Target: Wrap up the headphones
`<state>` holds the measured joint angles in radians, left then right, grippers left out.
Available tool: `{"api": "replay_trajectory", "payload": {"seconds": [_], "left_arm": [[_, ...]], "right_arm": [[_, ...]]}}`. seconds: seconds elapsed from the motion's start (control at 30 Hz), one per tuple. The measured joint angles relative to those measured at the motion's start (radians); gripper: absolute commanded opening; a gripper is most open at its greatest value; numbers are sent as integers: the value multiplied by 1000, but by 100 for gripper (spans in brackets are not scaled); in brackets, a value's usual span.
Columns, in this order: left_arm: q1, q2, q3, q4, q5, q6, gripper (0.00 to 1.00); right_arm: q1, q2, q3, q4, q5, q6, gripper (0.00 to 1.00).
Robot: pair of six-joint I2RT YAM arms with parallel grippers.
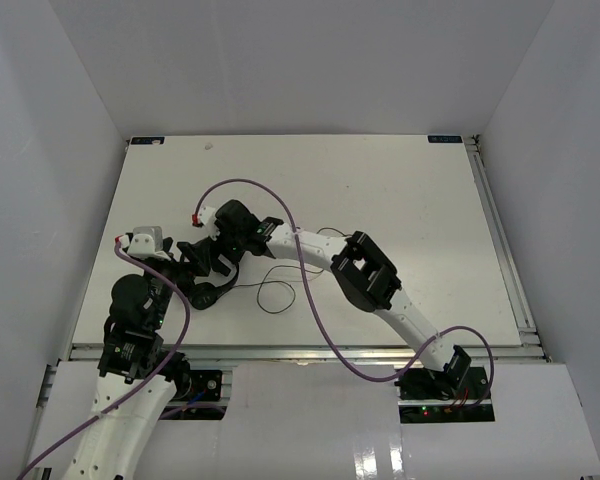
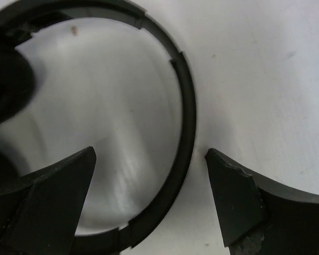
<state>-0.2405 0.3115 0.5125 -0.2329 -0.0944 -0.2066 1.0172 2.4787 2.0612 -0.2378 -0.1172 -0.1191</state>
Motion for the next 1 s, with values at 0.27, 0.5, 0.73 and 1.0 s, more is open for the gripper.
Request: {"api": "replay_trajectory", "payload": {"seconds": [0.27, 0.5, 0.73, 1.0], "left_arm": [[0, 0, 0, 0, 1, 0, 98], [0, 0, 0, 0, 1, 0, 98], [0, 0, 0, 0, 4, 0, 98], [0, 0, 0, 0, 7, 0, 98]], "right_arm": [[-29, 21, 11, 40, -2, -4, 57], [-33, 29, -9, 100, -48, 13, 51], [-33, 28, -32, 145, -127, 11, 45], [-27, 19, -74, 195, -142, -37, 22]]}}
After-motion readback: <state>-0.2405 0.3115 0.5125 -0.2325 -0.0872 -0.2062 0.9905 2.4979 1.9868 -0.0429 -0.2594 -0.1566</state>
